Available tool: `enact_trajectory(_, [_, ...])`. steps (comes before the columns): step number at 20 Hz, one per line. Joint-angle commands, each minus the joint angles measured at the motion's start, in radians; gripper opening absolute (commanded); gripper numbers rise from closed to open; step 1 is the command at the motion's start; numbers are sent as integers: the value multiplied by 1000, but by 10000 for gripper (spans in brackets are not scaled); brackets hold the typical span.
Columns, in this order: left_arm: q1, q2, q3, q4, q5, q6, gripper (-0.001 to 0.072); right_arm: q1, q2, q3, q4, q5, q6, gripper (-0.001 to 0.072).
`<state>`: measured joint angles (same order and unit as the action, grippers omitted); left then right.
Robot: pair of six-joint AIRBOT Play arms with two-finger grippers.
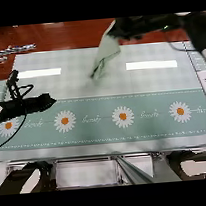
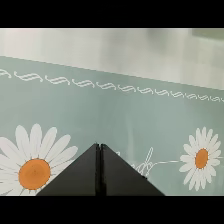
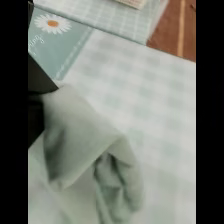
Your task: Fold the shirts.
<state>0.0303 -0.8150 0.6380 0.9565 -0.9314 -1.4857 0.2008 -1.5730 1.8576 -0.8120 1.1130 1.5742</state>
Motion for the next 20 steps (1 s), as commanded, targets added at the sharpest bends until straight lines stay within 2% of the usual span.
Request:
enact_trajectory(1, [0,-1,0,0,0,0,19,-152,50,113,-81,155,72,22])
enact_trajectory(4, [0,-1,0,0,-2,0,19,-326,112,113,-82,246,73,22])
enact_trajectory(8, [0,-1,0,0,-5,0,19,-549,195,113,-89,295,93,22])
enact_trajectory(11, [0,-1,0,0,-4,0,19,-679,217,113,-93,428,97,22])
enact_trajectory(16, [0,-1,0,0,-2,0,20,-775,267,95,-383,662,149,21])
enact_trajectory(18, [0,-1,0,0,10,0,20,-821,317,23,-489,735,158,21])
enact_trajectory(20, [0,-1,0,0,16,0,20,-889,391,-93,-560,744,164,21])
